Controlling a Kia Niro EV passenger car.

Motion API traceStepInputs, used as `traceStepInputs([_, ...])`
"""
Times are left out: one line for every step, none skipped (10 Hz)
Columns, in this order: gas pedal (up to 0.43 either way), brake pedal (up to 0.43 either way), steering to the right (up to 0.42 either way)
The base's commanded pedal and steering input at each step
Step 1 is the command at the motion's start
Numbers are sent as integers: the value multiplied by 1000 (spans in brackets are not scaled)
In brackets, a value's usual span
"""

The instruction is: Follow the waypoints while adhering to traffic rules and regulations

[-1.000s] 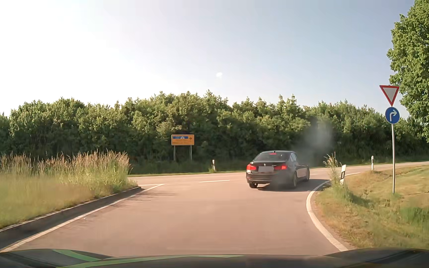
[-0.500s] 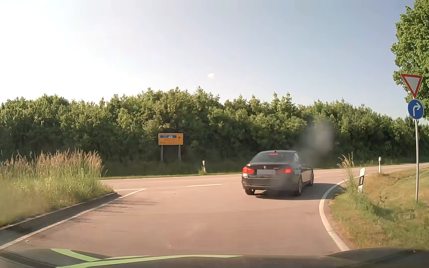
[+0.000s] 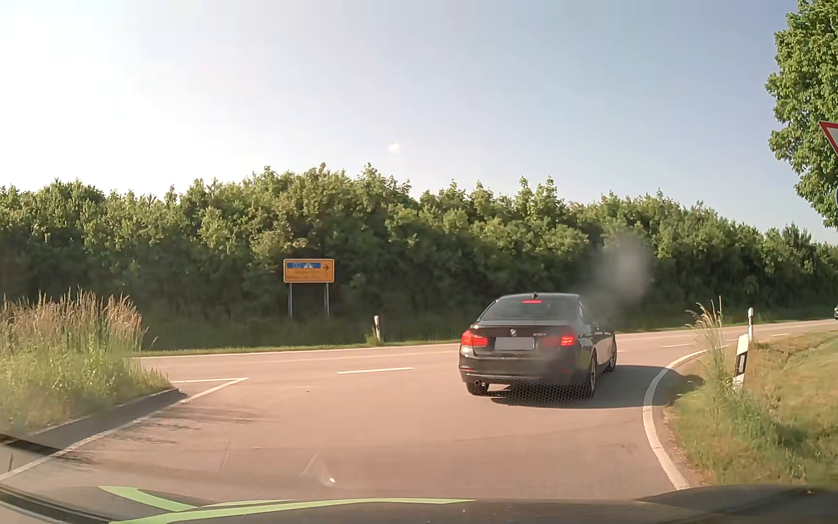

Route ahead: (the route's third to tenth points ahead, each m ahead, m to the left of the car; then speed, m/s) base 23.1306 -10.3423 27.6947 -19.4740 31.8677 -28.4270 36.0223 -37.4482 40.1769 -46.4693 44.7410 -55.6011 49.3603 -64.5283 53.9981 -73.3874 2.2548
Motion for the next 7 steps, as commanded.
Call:
traceStepInputs([0, 250, 98])
traceStepInputs([0, 250, 99])
traceStepInputs([0, 250, 99])
traceStepInputs([0, 244, 99])
traceStepInputs([0, 244, 99])
traceStepInputs([0, 238, 99])
traceStepInputs([0, 238, 99])
